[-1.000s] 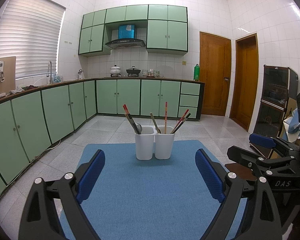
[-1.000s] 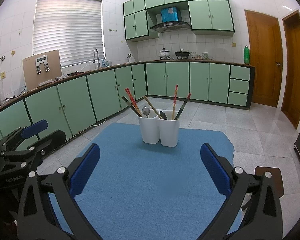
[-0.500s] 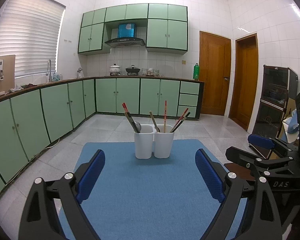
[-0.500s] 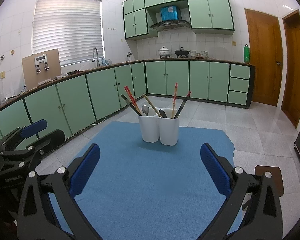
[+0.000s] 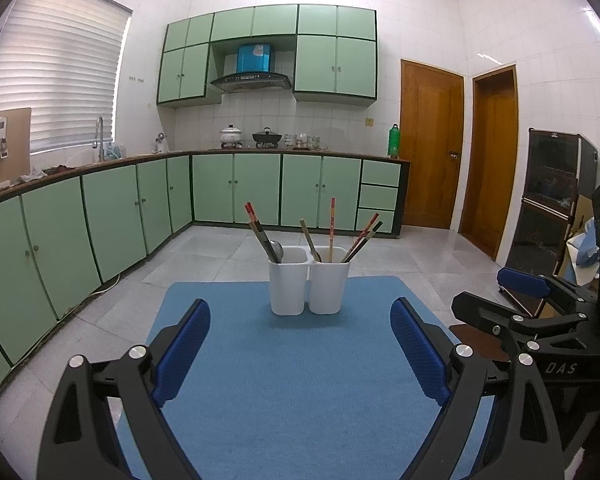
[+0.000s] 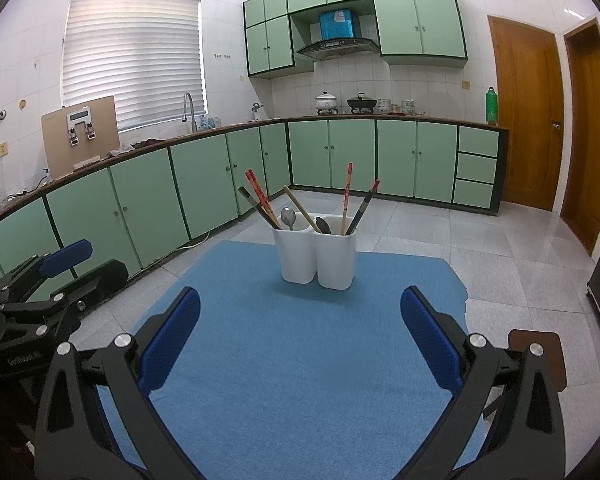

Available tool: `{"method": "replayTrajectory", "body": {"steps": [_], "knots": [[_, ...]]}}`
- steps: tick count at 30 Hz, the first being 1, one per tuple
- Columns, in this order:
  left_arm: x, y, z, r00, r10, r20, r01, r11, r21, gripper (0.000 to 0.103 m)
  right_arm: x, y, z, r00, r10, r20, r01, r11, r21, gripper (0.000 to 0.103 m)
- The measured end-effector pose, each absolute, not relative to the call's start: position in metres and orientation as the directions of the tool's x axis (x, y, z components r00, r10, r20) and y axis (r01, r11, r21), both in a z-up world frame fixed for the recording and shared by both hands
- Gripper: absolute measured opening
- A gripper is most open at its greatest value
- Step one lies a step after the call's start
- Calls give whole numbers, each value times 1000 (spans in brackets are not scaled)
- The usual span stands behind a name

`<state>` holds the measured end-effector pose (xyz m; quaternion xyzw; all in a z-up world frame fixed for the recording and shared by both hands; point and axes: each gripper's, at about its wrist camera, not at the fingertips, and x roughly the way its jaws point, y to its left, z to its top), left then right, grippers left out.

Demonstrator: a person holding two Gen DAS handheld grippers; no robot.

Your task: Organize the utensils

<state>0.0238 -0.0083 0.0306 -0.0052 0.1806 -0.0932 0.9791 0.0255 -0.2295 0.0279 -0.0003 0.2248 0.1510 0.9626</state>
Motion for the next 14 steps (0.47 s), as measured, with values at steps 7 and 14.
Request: {"method": "replayTrajectory", "body": {"steps": [7, 14], "knots": [[23, -10, 31, 917, -180, -356, 177, 983, -41, 90, 26, -230, 28, 853, 292, -432, -291, 954, 70, 97], [23, -10, 32, 917, -180, -356, 178, 983, -39, 90, 26, -231, 28, 854, 291, -431, -290, 954, 69, 97]]}}
